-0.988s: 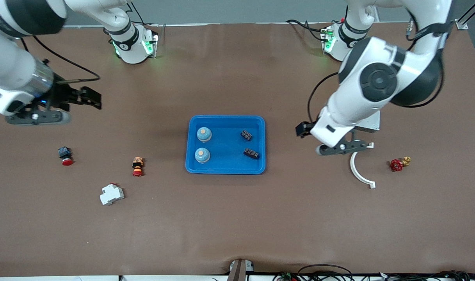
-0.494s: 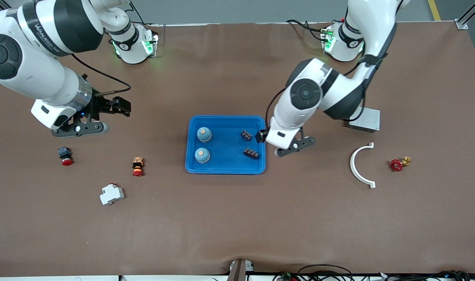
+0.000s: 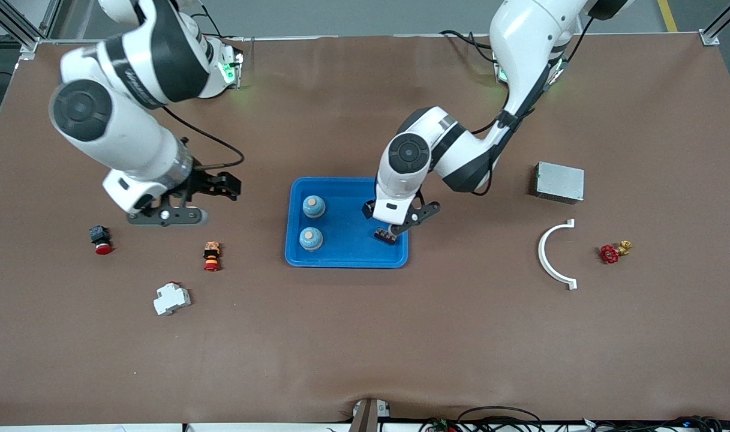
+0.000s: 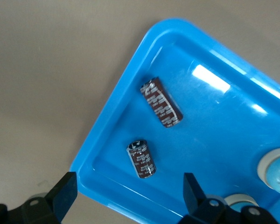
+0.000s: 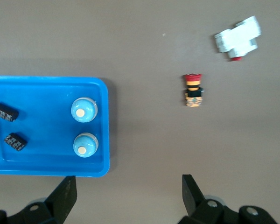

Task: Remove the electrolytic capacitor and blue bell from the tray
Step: 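Grasp a capacitor with the left gripper while the right gripper grasps a bell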

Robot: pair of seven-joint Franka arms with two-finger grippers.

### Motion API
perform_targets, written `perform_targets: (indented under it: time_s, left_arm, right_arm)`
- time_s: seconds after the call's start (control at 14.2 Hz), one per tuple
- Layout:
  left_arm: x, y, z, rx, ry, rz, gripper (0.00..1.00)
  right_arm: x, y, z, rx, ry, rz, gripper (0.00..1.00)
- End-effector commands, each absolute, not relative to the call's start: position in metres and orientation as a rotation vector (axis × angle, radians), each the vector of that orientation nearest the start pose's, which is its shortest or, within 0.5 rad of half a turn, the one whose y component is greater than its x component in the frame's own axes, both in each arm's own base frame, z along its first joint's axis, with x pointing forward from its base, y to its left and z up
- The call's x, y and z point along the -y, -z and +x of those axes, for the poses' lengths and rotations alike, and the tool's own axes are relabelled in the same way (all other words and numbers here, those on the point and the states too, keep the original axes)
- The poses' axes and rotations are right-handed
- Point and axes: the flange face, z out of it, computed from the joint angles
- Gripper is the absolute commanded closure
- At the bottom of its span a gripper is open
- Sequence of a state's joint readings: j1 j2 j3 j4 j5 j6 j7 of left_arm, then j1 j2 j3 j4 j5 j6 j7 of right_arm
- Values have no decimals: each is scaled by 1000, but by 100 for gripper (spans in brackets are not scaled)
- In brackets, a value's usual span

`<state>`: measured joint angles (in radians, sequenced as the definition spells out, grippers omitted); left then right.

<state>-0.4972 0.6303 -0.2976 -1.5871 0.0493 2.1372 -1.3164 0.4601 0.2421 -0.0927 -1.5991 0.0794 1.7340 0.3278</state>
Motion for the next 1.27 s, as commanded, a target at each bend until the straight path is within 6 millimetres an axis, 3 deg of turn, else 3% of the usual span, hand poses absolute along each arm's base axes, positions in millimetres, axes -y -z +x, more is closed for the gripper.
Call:
perform_targets:
  time_s: [0.0,0.28,0.42,0.56,0.85,0.92,0.99,1.06,1.2]
  left_arm:
    - [487,-260,496,938,-193,-3012,0]
    - [497,-229,485,984,-151,-2963,0]
    - [497,-218,484,1006,-160,-2955,12]
    - [497,-209,485,1060,-160,-2941,12]
    - [501,-189,477,1058,-149,-2915,10]
    - [501,-183,476,1064,-151,-2913,15]
    - [502,-180,477,1069,-149,-2923,29]
    - [503,-178,476,1070,-148,-2928,50]
    - [503,-177,476,1073,-152,-2926,99]
  right_arm:
    - [-278,-446,583,79,-177,-3122,0]
    - [-300,-402,596,96,-112,-3107,0]
    - [-308,-373,599,30,-170,-3036,0]
    - [-313,-346,603,-24,-205,-2991,0]
    - [-313,-316,604,-89,-249,-3009,0]
    - [-317,-308,603,-121,-256,-3015,0]
    - [-323,-302,601,-132,-250,-3018,0]
    - [-327,-295,600,-154,-249,-3021,0]
    - [-345,-284,595,-210,-220,-3023,0]
